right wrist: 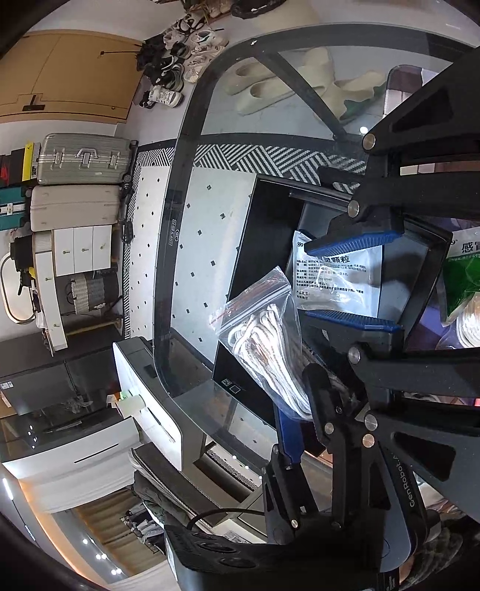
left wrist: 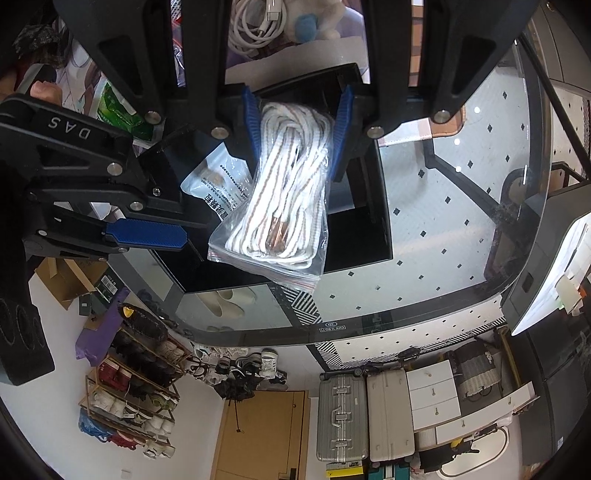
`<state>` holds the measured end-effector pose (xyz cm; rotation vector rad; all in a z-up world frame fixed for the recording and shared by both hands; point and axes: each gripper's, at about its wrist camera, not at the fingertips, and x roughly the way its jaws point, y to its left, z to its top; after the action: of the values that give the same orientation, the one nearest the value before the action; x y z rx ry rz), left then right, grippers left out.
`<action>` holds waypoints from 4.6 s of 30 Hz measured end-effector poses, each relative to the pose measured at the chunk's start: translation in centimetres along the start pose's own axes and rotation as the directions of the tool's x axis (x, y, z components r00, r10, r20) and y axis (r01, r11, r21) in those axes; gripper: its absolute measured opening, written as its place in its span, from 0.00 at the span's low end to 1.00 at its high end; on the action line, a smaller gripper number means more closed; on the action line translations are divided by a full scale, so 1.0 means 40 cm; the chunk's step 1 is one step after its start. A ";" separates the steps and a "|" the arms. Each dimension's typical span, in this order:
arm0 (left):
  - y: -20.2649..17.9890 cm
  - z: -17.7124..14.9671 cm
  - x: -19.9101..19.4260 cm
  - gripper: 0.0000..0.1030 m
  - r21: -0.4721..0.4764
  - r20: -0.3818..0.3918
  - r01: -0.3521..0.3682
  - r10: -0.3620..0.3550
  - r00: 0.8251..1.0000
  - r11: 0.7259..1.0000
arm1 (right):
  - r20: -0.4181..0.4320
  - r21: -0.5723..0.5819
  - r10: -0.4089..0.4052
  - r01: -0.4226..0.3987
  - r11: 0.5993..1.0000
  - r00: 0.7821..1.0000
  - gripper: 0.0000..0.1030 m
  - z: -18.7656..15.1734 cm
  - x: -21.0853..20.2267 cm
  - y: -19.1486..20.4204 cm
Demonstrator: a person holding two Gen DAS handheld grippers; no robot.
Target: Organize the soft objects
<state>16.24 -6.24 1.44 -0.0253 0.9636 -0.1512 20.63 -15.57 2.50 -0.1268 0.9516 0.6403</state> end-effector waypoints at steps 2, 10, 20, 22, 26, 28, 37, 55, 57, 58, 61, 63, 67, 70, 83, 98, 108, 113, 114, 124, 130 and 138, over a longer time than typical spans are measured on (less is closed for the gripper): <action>-0.002 0.001 -0.004 0.33 0.007 0.001 -0.009 0.009 1.000 1.000 | -0.003 0.004 0.000 0.000 1.000 1.000 0.30 -0.007 -0.005 -0.002; -0.008 -0.005 -0.029 0.48 0.009 0.001 0.000 0.000 1.000 1.000 | 0.006 0.016 0.001 -0.002 1.000 1.000 0.31 -0.027 -0.046 -0.006; -0.011 -0.020 -0.082 0.69 0.009 0.019 0.006 -0.007 1.000 1.000 | 0.022 0.026 0.004 -0.005 1.000 1.000 0.44 -0.047 -0.107 -0.001; -0.011 -0.026 -0.094 0.71 0.007 0.028 0.007 -0.008 1.000 1.000 | 0.028 0.021 0.001 -0.002 1.000 1.000 0.52 -0.054 -0.121 0.003; -0.013 -0.042 -0.105 0.80 0.008 0.030 0.000 0.000 1.000 1.000 | 0.032 0.026 -0.003 0.002 1.000 0.999 0.67 -0.063 -0.136 0.003; -0.011 -0.052 -0.111 0.86 0.003 0.031 0.001 -0.001 1.000 1.000 | 0.027 0.030 -0.003 0.002 1.000 1.000 0.71 -0.071 -0.141 0.003; 0.003 -0.084 -0.139 0.99 -0.013 0.038 -0.007 0.008 0.999 1.000 | 0.017 0.031 -0.019 0.019 0.999 1.000 0.90 -0.115 -0.165 0.006; 0.004 -0.185 -0.162 1.00 0.021 0.023 -0.016 0.016 1.000 1.000 | -0.003 0.047 -0.032 0.032 0.998 0.999 0.98 -0.183 -0.195 -0.017; 0.000 -0.197 -0.163 1.00 0.031 0.021 -0.015 0.014 1.000 0.999 | -0.007 0.054 -0.033 0.033 0.998 0.999 0.98 -0.193 -0.193 -0.024; -0.003 -0.204 -0.164 1.00 0.038 0.020 -0.013 0.012 1.000 0.999 | -0.010 0.057 -0.032 0.032 0.998 0.999 0.98 -0.197 -0.192 -0.027; -0.014 -0.219 -0.166 1.00 0.065 0.019 -0.007 0.006 1.000 0.998 | -0.018 0.062 -0.031 0.032 0.998 0.999 0.98 -0.206 -0.189 -0.031; -0.023 -0.228 -0.165 1.00 0.082 0.016 -0.003 0.002 1.000 0.997 | -0.022 0.065 -0.029 0.031 0.997 0.999 0.98 -0.211 -0.186 -0.032; -0.036 -0.239 -0.162 1.00 0.098 0.006 0.015 -0.016 1.000 0.995 | -0.025 0.067 -0.025 0.027 0.997 0.999 0.98 -0.216 -0.184 -0.034; -0.047 -0.246 -0.160 1.00 0.114 0.003 0.026 -0.027 1.000 0.993 | -0.025 0.067 -0.024 0.025 0.997 0.999 0.98 -0.217 -0.185 -0.035; -0.066 -0.266 -0.136 0.84 0.173 -0.039 0.099 -0.093 0.995 0.980 | -0.024 0.069 -0.020 0.022 0.997 0.999 0.98 -0.220 -0.184 -0.038; -0.061 -0.282 -0.139 0.62 0.216 -0.038 0.072 -0.066 0.997 0.974 | -0.018 0.067 -0.013 0.014 0.998 1.000 0.98 -0.218 -0.174 -0.030; -0.094 -0.302 -0.136 0.60 0.257 -0.076 0.088 -0.071 0.995 0.962 | -0.020 0.060 -0.006 0.008 0.998 1.000 0.98 -0.224 -0.166 -0.023; -0.098 -0.304 -0.118 0.54 0.249 -0.097 0.101 -0.079 0.992 0.963 | -0.028 0.067 -0.007 0.009 0.998 1.000 0.98 -0.229 -0.157 -0.026; -0.097 -0.305 -0.114 0.53 0.243 -0.102 0.107 -0.084 0.991 0.964 | -0.028 0.067 -0.006 0.008 0.998 1.000 0.98 -0.232 -0.156 -0.027; -0.089 -0.308 -0.088 0.44 0.219 -0.120 0.135 -0.111 0.987 0.966 | -0.046 0.064 0.006 -0.003 0.998 0.999 0.98 -0.232 -0.136 -0.026; -0.086 -0.308 -0.078 0.37 0.214 -0.130 0.152 -0.126 0.983 0.965 | -0.062 0.061 0.003 0.000 0.998 0.998 0.98 -0.235 -0.118 -0.026; -0.072 -0.311 -0.079 0.31 0.200 -0.113 0.157 -0.136 0.984 0.967 | -0.109 0.061 -0.007 0.013 0.998 0.994 0.93 -0.239 -0.079 -0.023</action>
<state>3.93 -8.10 -2.84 0.1046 1.0406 -0.3924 12.99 -21.31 -0.79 -0.1119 1.0739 0.5987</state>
